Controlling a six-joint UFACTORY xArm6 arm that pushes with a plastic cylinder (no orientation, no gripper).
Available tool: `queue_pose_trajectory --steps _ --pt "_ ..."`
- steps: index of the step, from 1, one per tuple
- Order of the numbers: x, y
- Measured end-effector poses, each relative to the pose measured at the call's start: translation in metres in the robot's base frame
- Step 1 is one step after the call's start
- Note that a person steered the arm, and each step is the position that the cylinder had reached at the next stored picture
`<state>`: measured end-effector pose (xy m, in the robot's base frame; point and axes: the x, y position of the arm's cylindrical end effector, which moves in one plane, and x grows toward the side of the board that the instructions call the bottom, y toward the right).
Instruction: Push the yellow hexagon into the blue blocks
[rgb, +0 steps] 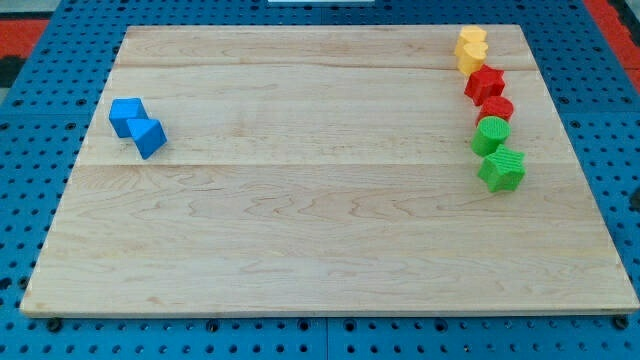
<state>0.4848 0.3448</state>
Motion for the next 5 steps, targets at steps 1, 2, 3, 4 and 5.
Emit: queue_pose_trajectory --steps 1,2,3,4,5 --pt "-0.064 -0.006" --pt "-0.14 -0.01" --pt "-0.211 -0.047" --pt "-0.269 -0.07" --pt "-0.271 -0.14"
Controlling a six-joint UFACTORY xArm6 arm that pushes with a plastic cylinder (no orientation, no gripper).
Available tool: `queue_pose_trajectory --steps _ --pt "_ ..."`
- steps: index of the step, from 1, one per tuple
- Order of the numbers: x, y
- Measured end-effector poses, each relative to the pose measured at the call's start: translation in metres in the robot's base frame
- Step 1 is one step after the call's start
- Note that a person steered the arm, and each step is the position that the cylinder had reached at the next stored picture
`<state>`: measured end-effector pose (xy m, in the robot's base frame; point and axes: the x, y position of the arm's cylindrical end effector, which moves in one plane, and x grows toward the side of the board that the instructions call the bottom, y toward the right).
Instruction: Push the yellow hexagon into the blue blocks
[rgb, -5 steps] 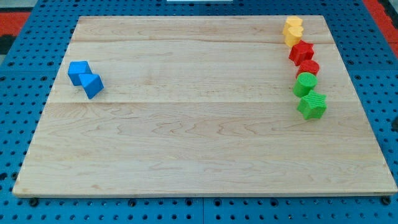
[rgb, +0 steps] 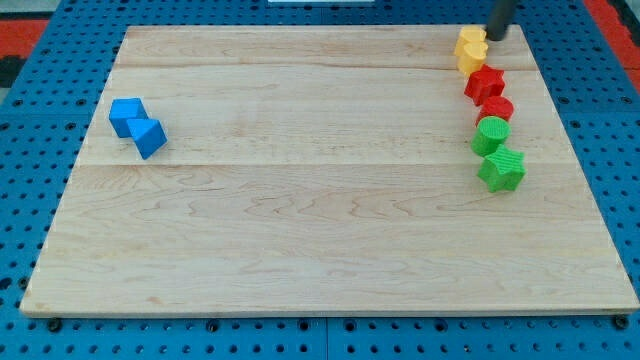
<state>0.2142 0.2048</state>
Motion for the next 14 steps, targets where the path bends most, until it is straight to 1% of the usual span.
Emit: queue_pose_trajectory --steps 1,2,3,4,5,6,7,8,9,10,12,13,14 --pt "0.014 -0.063" --pt "0.01 -0.048" --pt "0.036 -0.046" --pt "0.041 -0.113" --pt "0.034 -0.189" --pt "0.035 -0.186" --pt "0.029 -0.132" --pt "0.031 -0.106" --pt "0.051 -0.106" --pt "0.066 -0.134" --pt "0.073 -0.28" --pt "0.08 -0.327" --pt "0.053 -0.327"
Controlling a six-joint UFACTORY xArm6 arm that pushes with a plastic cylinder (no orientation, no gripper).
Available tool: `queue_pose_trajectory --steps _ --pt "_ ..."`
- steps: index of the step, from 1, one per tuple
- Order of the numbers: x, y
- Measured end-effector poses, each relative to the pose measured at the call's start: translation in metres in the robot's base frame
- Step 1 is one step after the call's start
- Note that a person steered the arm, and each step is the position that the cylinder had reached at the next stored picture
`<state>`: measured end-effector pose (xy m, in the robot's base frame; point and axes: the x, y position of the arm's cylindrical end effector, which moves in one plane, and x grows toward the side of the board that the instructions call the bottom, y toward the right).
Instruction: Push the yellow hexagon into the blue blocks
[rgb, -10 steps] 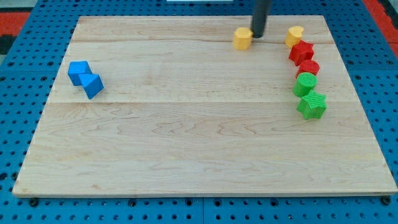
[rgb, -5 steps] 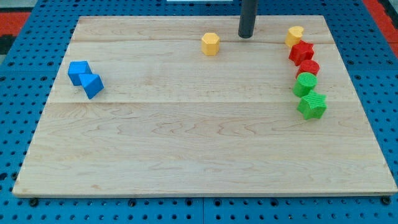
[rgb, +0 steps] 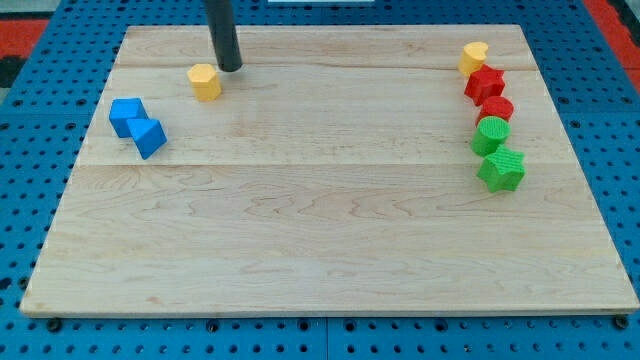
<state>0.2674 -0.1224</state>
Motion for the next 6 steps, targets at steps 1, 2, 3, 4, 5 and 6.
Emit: queue_pose_trajectory --steps 1,2,3,4,5,6 --pt "0.046 -0.06" --pt "0.072 -0.066" --pt "0.05 -0.021" --pt "0.099 -0.007" --pt "0.101 -0.063" --pt "0.08 -0.006"
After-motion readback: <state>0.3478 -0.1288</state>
